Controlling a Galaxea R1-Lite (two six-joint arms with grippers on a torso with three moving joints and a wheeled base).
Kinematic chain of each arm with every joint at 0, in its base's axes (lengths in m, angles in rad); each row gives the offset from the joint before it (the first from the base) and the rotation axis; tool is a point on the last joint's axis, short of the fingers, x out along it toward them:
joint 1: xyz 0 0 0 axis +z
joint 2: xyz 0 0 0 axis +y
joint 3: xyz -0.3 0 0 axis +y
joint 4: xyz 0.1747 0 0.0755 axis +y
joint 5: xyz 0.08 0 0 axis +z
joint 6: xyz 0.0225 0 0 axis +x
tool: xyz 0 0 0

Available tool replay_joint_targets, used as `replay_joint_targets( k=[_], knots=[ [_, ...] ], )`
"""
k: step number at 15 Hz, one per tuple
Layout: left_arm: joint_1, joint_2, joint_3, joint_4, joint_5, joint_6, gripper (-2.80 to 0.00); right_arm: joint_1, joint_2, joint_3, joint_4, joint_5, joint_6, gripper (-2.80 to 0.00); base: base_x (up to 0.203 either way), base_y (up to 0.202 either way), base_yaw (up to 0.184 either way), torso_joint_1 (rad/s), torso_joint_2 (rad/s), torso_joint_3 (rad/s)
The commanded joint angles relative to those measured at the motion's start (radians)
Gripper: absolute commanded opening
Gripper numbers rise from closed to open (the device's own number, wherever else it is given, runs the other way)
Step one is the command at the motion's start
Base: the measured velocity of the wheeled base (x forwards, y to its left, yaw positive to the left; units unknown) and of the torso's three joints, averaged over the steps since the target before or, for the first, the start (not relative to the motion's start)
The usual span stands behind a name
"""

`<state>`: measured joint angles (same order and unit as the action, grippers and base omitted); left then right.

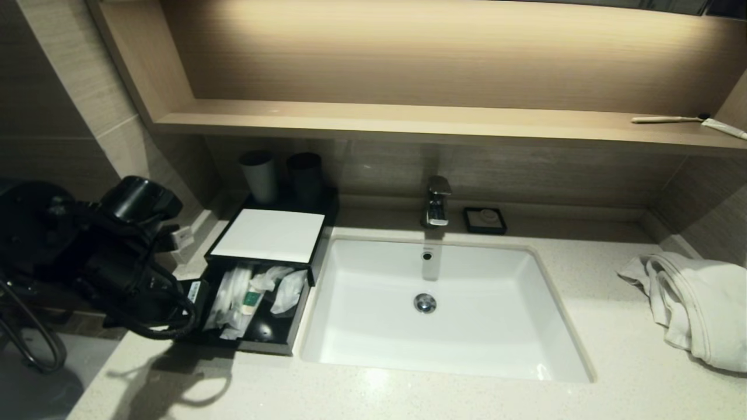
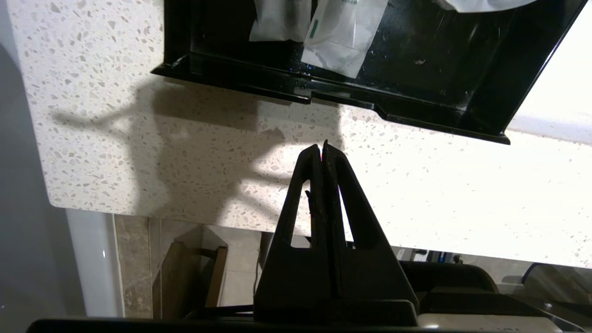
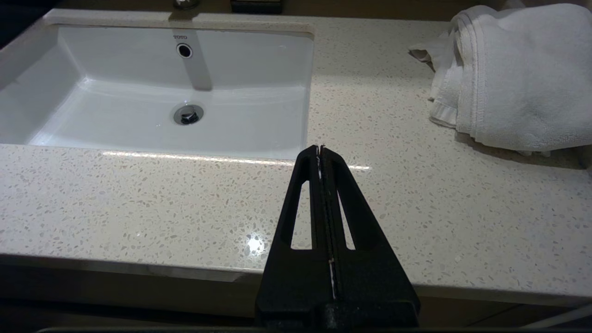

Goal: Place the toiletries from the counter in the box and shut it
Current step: Close the drawer

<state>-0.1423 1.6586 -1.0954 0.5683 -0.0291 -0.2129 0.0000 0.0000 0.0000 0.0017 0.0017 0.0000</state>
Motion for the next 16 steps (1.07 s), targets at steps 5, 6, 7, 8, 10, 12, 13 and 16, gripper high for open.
replay_joint_targets(
  k=[5,6,7,8,10,12,13,16],
  knots=[
    [-0.004,-0.027,0.164,-0.115,-0.003,-0.003,-2.80,0.000,0.000,0.000,0.000,0.000,0.000,-2.80,0.000,0.000,0.000,0.000,0.00,0.000],
    [-0.007,-0.035,0.183,-0.122,0.000,-0.003,-2.80,0.000,0.000,0.000,0.000,0.000,0.000,-2.80,0.000,0.000,0.000,0.000,0.00,0.000],
    [-0.016,-0.043,0.200,-0.126,0.000,-0.003,-2.80,0.000,0.000,0.000,0.000,0.001,0.000,-2.80,0.000,0.000,0.000,0.000,0.00,0.000],
    [-0.016,-0.044,0.208,-0.132,-0.002,-0.005,-2.80,0.000,0.000,0.000,0.000,0.000,-0.001,-2.80,0.000,0.000,0.000,0.000,0.00,0.000],
    [-0.016,-0.033,0.229,-0.156,-0.003,-0.005,-2.80,0.000,0.000,0.000,0.000,0.000,-0.001,-2.80,0.000,0.000,0.000,0.000,0.00,0.000],
    [-0.016,-0.028,0.259,-0.193,0.000,-0.005,-2.80,0.000,0.000,0.000,0.000,0.000,0.000,-2.80,0.000,0.000,0.000,0.000,0.00,0.000],
    [-0.016,-0.023,0.266,-0.203,0.000,-0.005,-2.80,0.000,0.000,0.000,0.000,0.000,0.000,-2.80,0.000,0.000,0.000,0.000,0.00,0.000],
    [-0.016,0.000,0.281,-0.224,0.000,-0.005,-2.80,0.000,0.000,0.000,0.000,0.000,0.000,-2.80,0.000,0.000,0.000,0.000,0.00,0.000]
  ],
)
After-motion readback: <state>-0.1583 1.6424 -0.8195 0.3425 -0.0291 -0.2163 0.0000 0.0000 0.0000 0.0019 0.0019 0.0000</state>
